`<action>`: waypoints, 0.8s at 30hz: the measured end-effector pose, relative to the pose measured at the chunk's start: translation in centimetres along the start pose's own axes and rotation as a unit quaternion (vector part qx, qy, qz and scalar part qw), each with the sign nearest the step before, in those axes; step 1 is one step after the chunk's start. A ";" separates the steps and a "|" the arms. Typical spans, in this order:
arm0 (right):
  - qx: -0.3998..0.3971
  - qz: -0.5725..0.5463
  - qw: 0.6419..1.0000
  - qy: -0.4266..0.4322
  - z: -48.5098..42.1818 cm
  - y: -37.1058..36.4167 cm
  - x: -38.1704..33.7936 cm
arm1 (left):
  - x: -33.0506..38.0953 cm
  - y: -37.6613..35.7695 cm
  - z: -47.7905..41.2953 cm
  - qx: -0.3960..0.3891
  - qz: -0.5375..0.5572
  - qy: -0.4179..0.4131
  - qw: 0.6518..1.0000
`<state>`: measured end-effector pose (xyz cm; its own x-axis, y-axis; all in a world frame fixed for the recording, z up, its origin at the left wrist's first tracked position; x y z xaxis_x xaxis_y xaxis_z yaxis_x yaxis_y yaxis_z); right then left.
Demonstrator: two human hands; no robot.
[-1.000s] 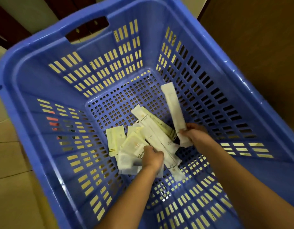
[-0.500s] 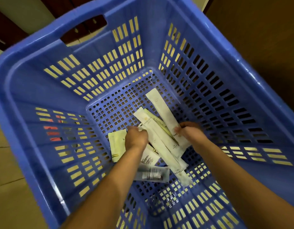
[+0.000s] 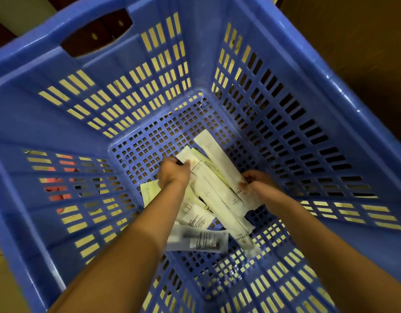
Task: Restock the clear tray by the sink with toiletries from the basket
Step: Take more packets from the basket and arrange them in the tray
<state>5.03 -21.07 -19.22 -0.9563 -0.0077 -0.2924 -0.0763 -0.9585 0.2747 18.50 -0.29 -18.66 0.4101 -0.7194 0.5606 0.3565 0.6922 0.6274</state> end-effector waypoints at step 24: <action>-0.087 -0.274 0.957 0.036 16.6 2.5 -4.0 | 11.4 5.2 11.5 -0.050 0.456 0.006 0.888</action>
<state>4.01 -18.70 -2.15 -0.7638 0.4967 -0.4122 -0.5068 -0.8570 -0.0936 15.35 -5.53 -2.75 0.5759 0.1444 0.8047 -0.0564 0.9889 -0.1371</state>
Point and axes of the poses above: each hand's wrist, its own z-axis away from the middle knuckle, its own y-axis out of the back of the hand, x = y × z, the point moved 10 cm from there along -z, towards the middle knuckle, and after that the axes turned 13 degrees about -y, right-handed, at the moved point
